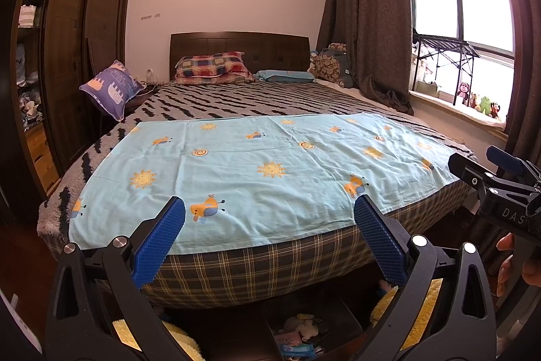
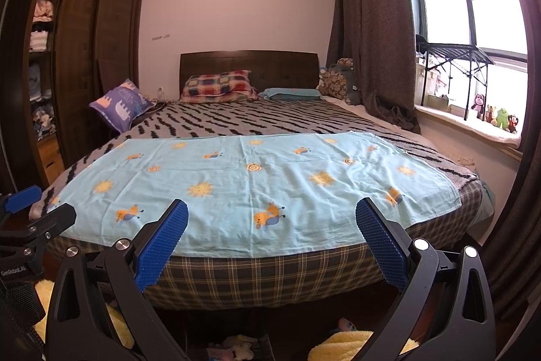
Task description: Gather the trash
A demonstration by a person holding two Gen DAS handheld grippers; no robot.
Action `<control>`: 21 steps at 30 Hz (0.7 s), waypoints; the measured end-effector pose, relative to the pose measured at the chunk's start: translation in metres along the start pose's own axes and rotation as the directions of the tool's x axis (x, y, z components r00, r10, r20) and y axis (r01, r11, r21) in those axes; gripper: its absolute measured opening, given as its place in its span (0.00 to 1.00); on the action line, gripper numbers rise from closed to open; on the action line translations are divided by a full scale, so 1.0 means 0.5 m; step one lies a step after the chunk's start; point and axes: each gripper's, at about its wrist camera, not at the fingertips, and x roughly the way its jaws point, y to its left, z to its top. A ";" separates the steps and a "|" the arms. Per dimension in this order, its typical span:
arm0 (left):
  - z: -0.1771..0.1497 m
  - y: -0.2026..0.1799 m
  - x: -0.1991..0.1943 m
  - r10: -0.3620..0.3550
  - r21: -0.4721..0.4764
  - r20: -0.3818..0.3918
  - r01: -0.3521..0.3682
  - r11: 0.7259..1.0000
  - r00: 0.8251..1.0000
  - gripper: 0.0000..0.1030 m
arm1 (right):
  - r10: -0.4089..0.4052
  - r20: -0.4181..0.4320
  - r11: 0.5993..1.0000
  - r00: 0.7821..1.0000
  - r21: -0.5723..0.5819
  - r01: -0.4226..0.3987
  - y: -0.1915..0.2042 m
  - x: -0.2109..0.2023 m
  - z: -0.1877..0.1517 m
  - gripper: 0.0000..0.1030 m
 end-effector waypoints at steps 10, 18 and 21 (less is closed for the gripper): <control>0.002 -0.006 -0.001 0.020 0.010 0.002 -0.020 1.000 1.000 0.92 | 0.003 -0.005 1.000 1.000 0.000 -0.003 0.001 0.004 0.000 0.97; 0.006 -0.006 -0.005 0.044 -0.001 0.015 -0.044 0.999 0.999 0.92 | 0.006 -0.007 1.000 1.000 0.005 -0.006 0.001 0.007 -0.004 0.97; 0.007 0.001 -0.002 0.036 -0.027 0.005 -0.036 0.999 0.999 0.92 | 0.006 -0.010 1.000 1.000 0.008 -0.006 -0.004 0.007 -0.005 0.97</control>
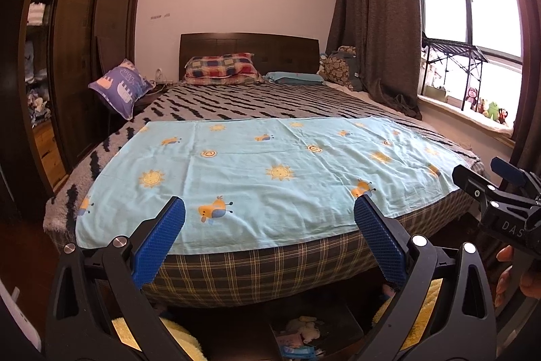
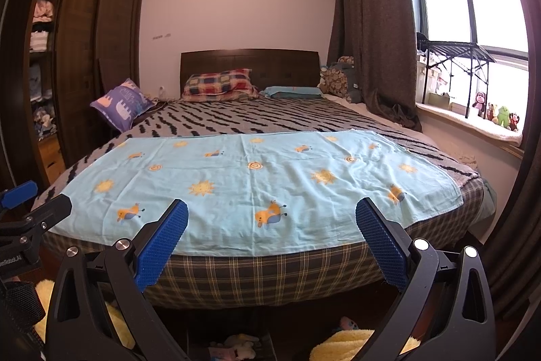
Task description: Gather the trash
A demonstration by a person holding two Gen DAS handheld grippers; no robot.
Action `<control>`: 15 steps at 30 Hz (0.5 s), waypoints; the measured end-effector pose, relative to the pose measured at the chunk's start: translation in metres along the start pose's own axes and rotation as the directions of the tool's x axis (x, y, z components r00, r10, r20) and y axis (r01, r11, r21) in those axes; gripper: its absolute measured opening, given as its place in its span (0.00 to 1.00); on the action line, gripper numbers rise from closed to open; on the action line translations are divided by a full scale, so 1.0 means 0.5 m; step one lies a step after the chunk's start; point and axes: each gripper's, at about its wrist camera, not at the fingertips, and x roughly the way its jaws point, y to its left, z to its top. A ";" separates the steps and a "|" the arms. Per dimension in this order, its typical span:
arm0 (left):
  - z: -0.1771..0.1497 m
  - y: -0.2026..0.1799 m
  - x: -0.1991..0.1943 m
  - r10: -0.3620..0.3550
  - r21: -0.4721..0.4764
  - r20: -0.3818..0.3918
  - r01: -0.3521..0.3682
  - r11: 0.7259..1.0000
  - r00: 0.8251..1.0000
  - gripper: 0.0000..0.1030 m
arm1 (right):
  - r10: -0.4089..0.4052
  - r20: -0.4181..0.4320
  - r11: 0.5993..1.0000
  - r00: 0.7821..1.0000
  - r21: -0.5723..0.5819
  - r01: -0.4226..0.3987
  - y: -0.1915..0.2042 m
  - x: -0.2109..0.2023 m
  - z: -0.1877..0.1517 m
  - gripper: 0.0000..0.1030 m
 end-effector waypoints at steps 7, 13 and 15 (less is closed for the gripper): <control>-0.001 -0.003 0.001 -0.003 0.009 -0.001 0.003 1.000 1.000 0.92 | 0.002 -0.008 1.000 1.000 0.003 -0.002 -0.004 0.004 -0.002 0.97; -0.003 -0.007 0.003 -0.013 0.023 0.000 0.013 1.000 1.000 0.92 | 0.001 -0.014 1.000 1.000 0.005 -0.001 -0.007 0.008 -0.003 0.97; -0.003 -0.010 0.004 -0.017 0.030 -0.004 0.018 0.999 1.000 0.92 | 0.002 -0.015 1.000 1.000 0.007 -0.002 -0.009 0.009 -0.004 0.97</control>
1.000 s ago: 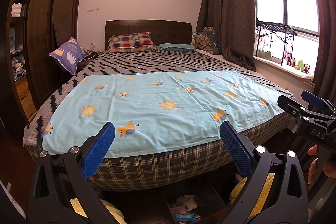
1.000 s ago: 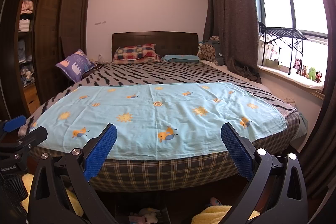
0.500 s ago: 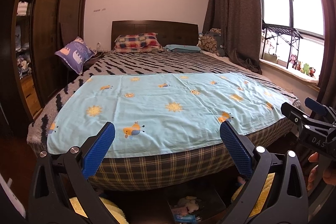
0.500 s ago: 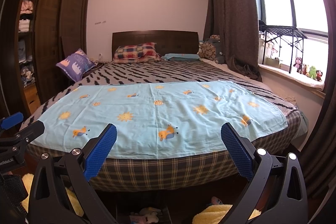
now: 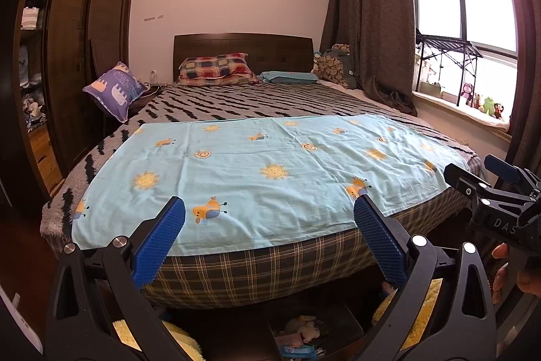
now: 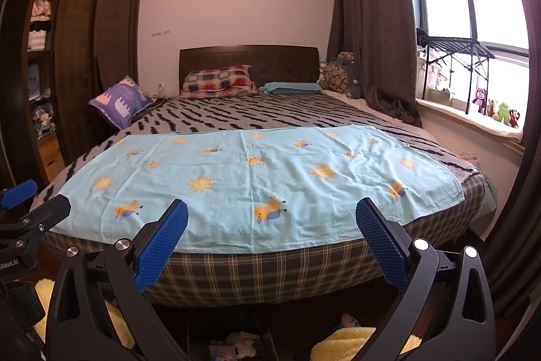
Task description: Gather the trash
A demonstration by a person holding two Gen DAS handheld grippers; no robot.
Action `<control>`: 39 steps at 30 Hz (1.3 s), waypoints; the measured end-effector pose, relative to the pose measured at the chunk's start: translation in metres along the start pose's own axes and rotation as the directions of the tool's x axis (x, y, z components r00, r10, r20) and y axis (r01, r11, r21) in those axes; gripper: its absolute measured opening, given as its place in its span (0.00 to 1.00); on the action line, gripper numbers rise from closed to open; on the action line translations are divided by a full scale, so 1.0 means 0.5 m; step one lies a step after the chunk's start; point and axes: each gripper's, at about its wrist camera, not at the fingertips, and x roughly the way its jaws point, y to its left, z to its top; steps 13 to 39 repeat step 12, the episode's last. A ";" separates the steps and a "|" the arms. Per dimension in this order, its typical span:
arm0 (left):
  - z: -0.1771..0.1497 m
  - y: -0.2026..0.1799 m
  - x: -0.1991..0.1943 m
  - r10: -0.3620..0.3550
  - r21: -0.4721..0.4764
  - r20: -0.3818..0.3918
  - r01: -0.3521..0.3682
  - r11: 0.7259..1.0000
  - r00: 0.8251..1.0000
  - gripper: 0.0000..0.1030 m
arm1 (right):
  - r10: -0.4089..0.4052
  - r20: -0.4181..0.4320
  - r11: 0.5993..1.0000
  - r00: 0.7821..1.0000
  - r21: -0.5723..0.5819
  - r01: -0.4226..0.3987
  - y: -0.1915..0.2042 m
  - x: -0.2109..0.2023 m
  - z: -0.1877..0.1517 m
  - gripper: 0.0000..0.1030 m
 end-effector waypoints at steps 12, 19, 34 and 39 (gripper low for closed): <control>0.001 -0.004 0.012 -0.004 0.004 -0.031 0.004 1.000 1.000 0.92 | 0.003 -0.004 1.000 1.000 0.002 -0.003 -0.003 0.003 -0.003 0.97; 0.001 -0.004 0.012 -0.004 0.004 -0.031 0.004 1.000 1.000 0.92 | 0.003 -0.004 1.000 1.000 0.002 -0.003 -0.003 0.003 -0.003 0.97; 0.001 -0.004 0.012 -0.004 0.004 -0.031 0.004 1.000 1.000 0.92 | 0.003 -0.004 1.000 1.000 0.002 -0.003 -0.003 0.003 -0.003 0.97; 0.001 -0.004 0.012 -0.004 0.004 -0.031 0.004 1.000 1.000 0.92 | 0.003 -0.004 1.000 1.000 0.002 -0.003 -0.003 0.003 -0.003 0.97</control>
